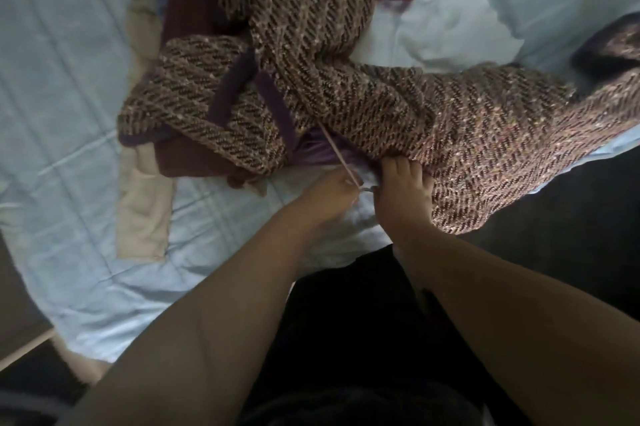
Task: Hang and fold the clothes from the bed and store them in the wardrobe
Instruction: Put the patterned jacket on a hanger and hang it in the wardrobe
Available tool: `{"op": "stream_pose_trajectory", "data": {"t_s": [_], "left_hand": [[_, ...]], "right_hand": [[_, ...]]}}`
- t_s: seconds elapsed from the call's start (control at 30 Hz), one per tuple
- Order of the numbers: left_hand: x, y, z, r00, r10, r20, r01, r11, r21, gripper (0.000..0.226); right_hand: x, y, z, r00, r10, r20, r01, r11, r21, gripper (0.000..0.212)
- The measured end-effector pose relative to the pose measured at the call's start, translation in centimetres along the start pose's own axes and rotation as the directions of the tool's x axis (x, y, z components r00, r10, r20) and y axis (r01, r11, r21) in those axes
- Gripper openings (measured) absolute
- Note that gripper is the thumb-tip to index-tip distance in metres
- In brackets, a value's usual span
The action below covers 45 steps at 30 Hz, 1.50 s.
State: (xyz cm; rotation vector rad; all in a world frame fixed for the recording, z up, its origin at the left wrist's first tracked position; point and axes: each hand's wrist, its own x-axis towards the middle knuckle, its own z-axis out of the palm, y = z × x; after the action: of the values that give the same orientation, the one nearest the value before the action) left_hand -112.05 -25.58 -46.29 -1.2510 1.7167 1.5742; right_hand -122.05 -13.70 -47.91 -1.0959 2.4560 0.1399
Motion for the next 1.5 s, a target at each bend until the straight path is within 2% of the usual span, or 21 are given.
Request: {"op": "stream_pose_trajectory", "data": {"t_s": [0.13, 0.2, 0.3, 0.37, 0.5, 0.6, 0.67, 0.73, 0.8, 0.87, 1.0, 1.07, 1.1, 1.2, 1.27, 1.33, 1.37, 1.43, 1.5], "left_hand": [[-2.5, 1.2, -1.5, 0.993, 0.015, 0.118, 0.003, 0.988, -0.156, 0.021], [-4.3, 2.6, -3.1, 0.997, 0.051, 0.066, -0.039, 0.985, -0.165, 0.018], [-7.6, 5.3, -6.6, 0.978, 0.190, -0.085, -0.191, 0.982, -0.006, 0.011], [-9.7, 7.1, -9.0, 0.947, 0.277, -0.161, -0.257, 0.957, 0.131, 0.015], [-12.9, 10.2, -11.8, 0.905, 0.406, -0.125, -0.354, 0.884, 0.306, 0.032], [-14.6, 12.7, -12.6, 0.865, 0.486, -0.128, -0.401, 0.822, 0.405, 0.035], [-15.8, 14.6, -12.9, 0.815, 0.556, -0.161, -0.442, 0.778, 0.446, 0.035], [-17.0, 16.8, -13.4, 0.718, 0.668, -0.194, -0.501, 0.690, 0.521, 0.037], [-17.9, 18.8, -14.0, 0.599, 0.771, -0.215, -0.537, 0.586, 0.606, 0.041], [-18.3, 20.4, -14.9, 0.518, 0.825, -0.226, -0.554, 0.525, 0.646, 0.044], [-18.2, 21.9, -15.8, 0.460, 0.808, -0.369, -0.548, 0.585, 0.598, 0.057], [-17.3, 21.1, -15.3, 0.481, 0.753, -0.449, -0.527, 0.658, 0.539, 0.062], [-16.7, 20.3, -14.7, 0.522, 0.717, -0.461, -0.523, 0.697, 0.491, 0.066], [-14.9, 17.2, -11.6, 0.713, 0.577, -0.398, -0.536, 0.815, 0.221, 0.084], [-13.5, 15.2, -9.1, 0.754, 0.521, -0.400, -0.558, 0.829, 0.029, 0.087], [-12.0, 13.5, -7.2, 0.802, 0.427, -0.418, -0.524, 0.839, -0.146, 0.080], [-11.1, 12.7, -6.5, 0.817, 0.406, -0.409, -0.496, 0.857, -0.141, 0.075], [-9.6, 11.2, -5.4, 0.829, 0.425, -0.365, -0.419, 0.903, 0.098, 0.057], [-8.3, 10.3, -4.3, 0.799, 0.507, -0.324, -0.396, 0.849, 0.351, 0.051]], "right_hand": [[-1.1, 1.1, -1.3, 1.000, -0.026, 0.014, 0.023, 0.987, 0.161, 0.018], [-2.4, 1.4, -2.6, 1.000, -0.021, 0.020, 0.016, 0.978, 0.207, 0.011], [-4.2, 1.8, -5.1, 1.000, 0.014, 0.024, -0.020, 0.973, 0.231, 0.013], [-5.0, 1.9, -7.7, 0.999, 0.035, 0.004, -0.034, 0.966, 0.258, 0.017], [-6.5, 2.1, -13.6, 0.996, 0.027, -0.081, -0.002, 0.956, 0.293, 0.016], [-7.4, 2.4, -18.0, 0.984, 0.084, -0.155, -0.032, 0.950, 0.312, 0.017], [-7.6, 2.7, -21.2, 0.981, 0.086, -0.172, -0.031, 0.954, 0.299, 0.029], [-7.9, 3.3, -24.8, 0.971, 0.081, -0.225, 0.000, 0.941, 0.338, 0.043], [-8.4, 3.8, -28.1, 0.954, 0.083, -0.288, 0.037, 0.921, 0.387, 0.032], [-8.6, 4.7, -30.8, 0.947, 0.045, -0.318, 0.069, 0.939, 0.338, 0.017], [-7.9, 7.6, -35.4, 0.949, 0.023, -0.314, 0.078, 0.949, 0.305, 0.014], [-7.3, 8.8, -35.9, 0.940, -0.023, -0.340, 0.110, 0.965, 0.239, 0.019], [-7.1, 9.3, -35.6, 0.939, -0.033, -0.342, 0.114, 0.969, 0.218, 0.020], [-6.4, 10.6, -33.7, 0.958, 0.012, -0.286, 0.050, 0.977, 0.207, 0.015], [-5.9, 11.3, -32.1, 0.967, 0.052, -0.251, 0.008, 0.973, 0.232, 0.021], [-5.5, 11.8, -30.8, 0.964, 0.099, -0.247, -0.029, 0.962, 0.272, 0.019], [-5.5, 12.1, -30.2, 0.962, 0.107, -0.251, -0.033, 0.959, 0.283, 0.017], [-5.3, 12.4, -29.1, 0.963, 0.093, -0.253, -0.016, 0.957, 0.289, 0.018], [-5.3, 12.6, -28.2, 0.966, 0.083, -0.244, -0.009, 0.958, 0.288, 0.019]]}}
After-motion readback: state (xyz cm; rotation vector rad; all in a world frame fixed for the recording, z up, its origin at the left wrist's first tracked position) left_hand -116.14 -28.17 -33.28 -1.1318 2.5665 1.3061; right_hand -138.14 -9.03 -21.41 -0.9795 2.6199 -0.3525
